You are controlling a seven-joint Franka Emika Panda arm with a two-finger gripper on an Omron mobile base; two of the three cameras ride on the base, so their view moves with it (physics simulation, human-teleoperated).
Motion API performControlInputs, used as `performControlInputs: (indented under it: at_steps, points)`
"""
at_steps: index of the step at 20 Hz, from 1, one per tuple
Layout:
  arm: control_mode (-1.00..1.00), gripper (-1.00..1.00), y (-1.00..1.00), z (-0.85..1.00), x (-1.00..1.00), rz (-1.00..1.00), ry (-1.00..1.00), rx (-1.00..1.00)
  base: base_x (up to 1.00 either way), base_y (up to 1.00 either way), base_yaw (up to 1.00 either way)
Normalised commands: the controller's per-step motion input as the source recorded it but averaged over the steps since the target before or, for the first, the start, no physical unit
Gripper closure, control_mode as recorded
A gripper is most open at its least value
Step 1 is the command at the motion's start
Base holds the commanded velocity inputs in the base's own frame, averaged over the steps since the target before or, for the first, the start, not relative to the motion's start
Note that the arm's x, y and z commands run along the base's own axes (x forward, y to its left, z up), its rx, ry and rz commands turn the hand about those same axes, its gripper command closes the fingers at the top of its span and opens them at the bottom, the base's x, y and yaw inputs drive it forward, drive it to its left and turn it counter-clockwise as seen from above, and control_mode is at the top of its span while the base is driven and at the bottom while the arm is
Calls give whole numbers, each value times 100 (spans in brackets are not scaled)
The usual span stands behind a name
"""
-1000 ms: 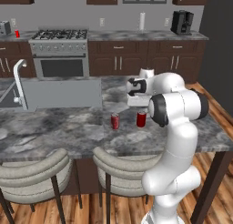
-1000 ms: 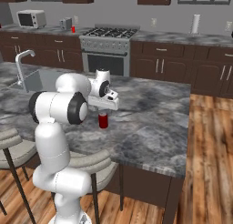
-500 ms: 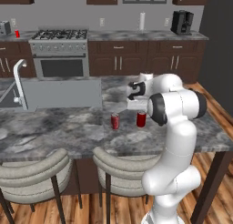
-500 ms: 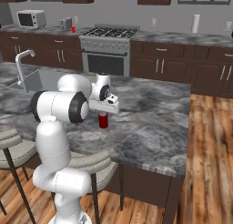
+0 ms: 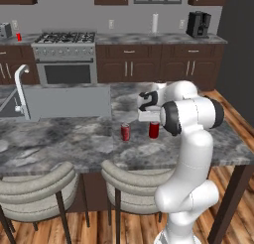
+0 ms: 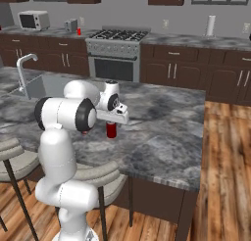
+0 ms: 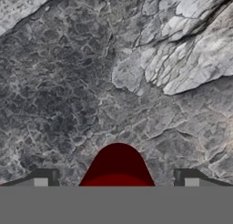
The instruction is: Four empty soda cans are scattered around the kitchen. Gather all the cans and cluster them next to the stove for recycling.
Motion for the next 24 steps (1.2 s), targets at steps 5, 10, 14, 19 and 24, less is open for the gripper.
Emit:
performControlInputs:
  at_steps: [5,10,14,19,24]
  points:
    - [-100,100,0,0,0,0,0,0,0,0,0]
    - [-100,100,0,7,-6,0,-1,-1,0,0,0]
    - [-100,100,-19,89,-58,0,-1,0,0,0,0]
    - [-100,100,-6,85,-99,0,0,0,0,0,0]
    - [-100,100,18,60,-100,3,-5,0,0,0,0]
